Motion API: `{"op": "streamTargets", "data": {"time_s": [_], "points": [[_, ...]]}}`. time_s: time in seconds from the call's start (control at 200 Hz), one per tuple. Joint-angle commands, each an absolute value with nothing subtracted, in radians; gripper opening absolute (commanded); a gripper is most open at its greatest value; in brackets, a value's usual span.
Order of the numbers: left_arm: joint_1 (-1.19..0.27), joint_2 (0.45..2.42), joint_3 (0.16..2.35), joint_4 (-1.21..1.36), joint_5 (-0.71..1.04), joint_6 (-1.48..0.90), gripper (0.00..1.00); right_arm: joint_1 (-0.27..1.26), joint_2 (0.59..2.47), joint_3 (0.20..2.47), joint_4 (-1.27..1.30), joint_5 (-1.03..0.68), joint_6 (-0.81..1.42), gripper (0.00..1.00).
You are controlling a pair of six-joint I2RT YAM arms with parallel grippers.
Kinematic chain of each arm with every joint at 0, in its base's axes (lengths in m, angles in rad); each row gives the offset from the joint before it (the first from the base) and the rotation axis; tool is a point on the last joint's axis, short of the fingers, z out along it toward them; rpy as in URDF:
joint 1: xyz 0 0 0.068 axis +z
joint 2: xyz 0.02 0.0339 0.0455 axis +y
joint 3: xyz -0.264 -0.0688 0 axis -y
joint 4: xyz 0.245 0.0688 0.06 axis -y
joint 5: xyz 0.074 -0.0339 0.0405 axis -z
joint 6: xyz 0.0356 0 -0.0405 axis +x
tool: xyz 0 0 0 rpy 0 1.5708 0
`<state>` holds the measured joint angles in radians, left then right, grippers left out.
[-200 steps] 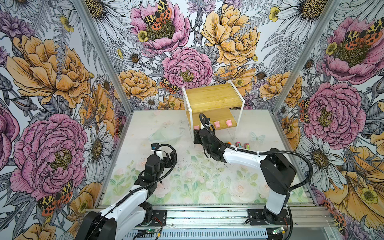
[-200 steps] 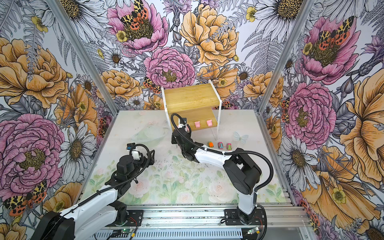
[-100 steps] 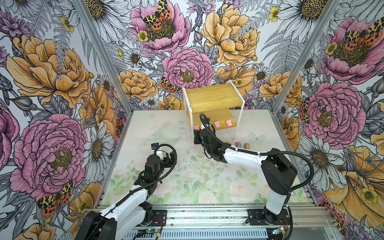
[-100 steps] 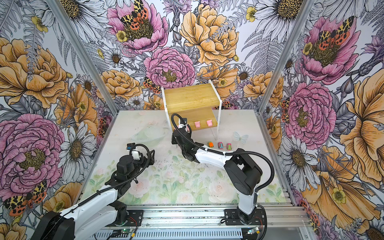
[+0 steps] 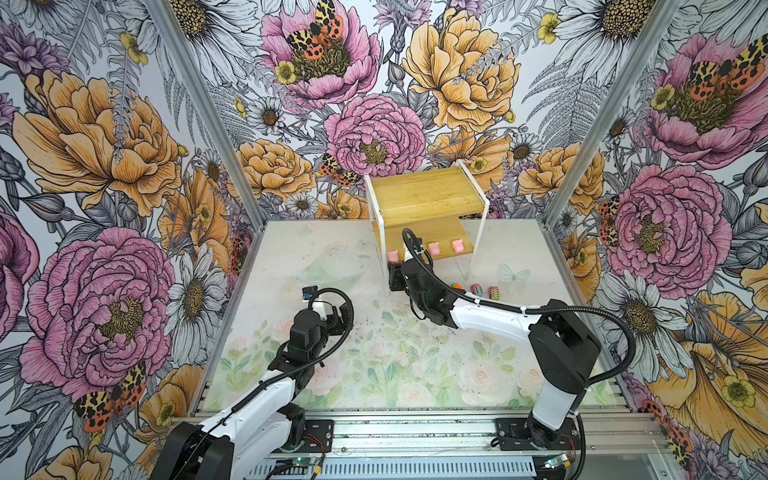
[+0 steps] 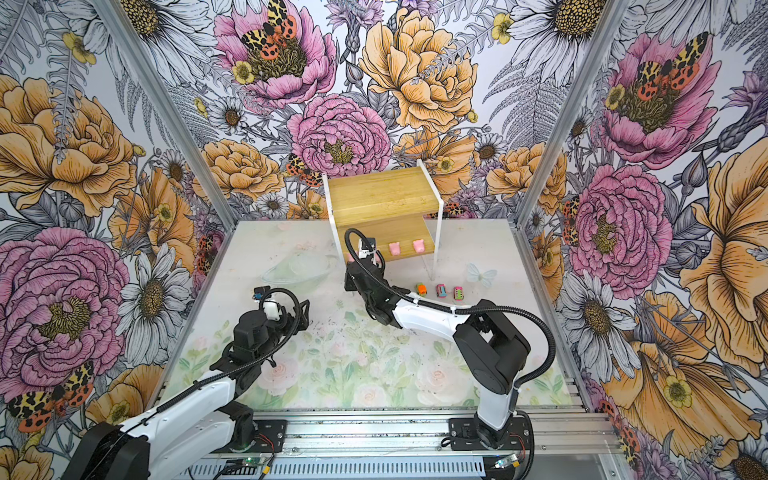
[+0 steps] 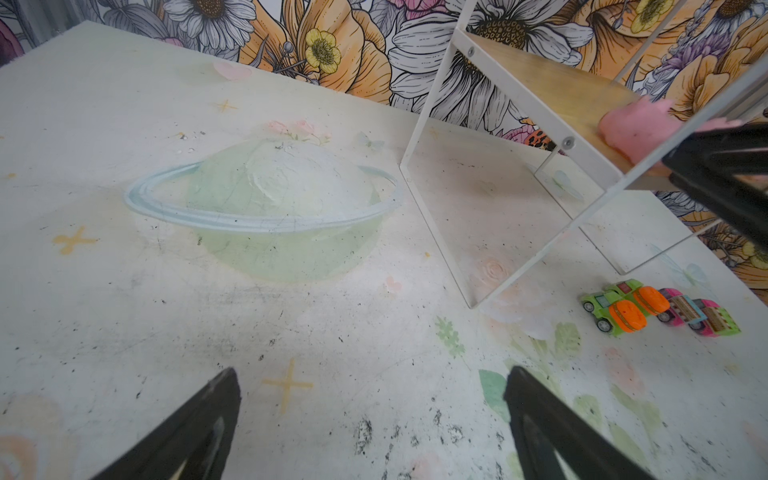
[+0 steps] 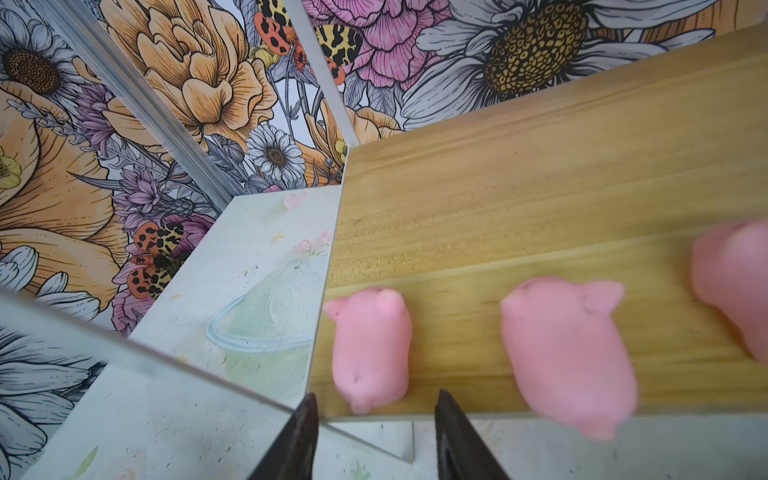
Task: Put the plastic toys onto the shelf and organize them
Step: 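Open the right gripper and withdraw it from the shelf, then move the right gripper over the toy cars while the left arm advances toward them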
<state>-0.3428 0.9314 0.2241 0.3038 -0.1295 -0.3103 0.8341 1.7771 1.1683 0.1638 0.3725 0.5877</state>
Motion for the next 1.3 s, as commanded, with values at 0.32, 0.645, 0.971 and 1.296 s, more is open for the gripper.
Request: {"op": "streamTargets", "data": {"time_s": [0.32, 0.645, 0.971, 1.296], "points": [[-0.346, 1.040, 0.278, 0.313, -0.086, -0.293, 0.99, 0.872, 1.433, 0.881, 0.056, 0.217, 0.573, 0.53], [-0.392, 1.147, 0.335, 0.361, 0.011, -0.281, 0.99, 0.464, 0.839, 0.597, -0.241, 0.129, 0.564, 0.55], [-0.479, 1.303, 0.448, 0.386, 0.076, -0.220, 0.99, 0.013, 1.015, 0.638, -0.309, -0.185, 0.475, 0.57], [-0.512, 1.394, 0.471, 0.430, 0.091, -0.241, 0.99, -0.066, 1.342, 0.758, -0.308, -0.225, 0.333, 0.58]]}}
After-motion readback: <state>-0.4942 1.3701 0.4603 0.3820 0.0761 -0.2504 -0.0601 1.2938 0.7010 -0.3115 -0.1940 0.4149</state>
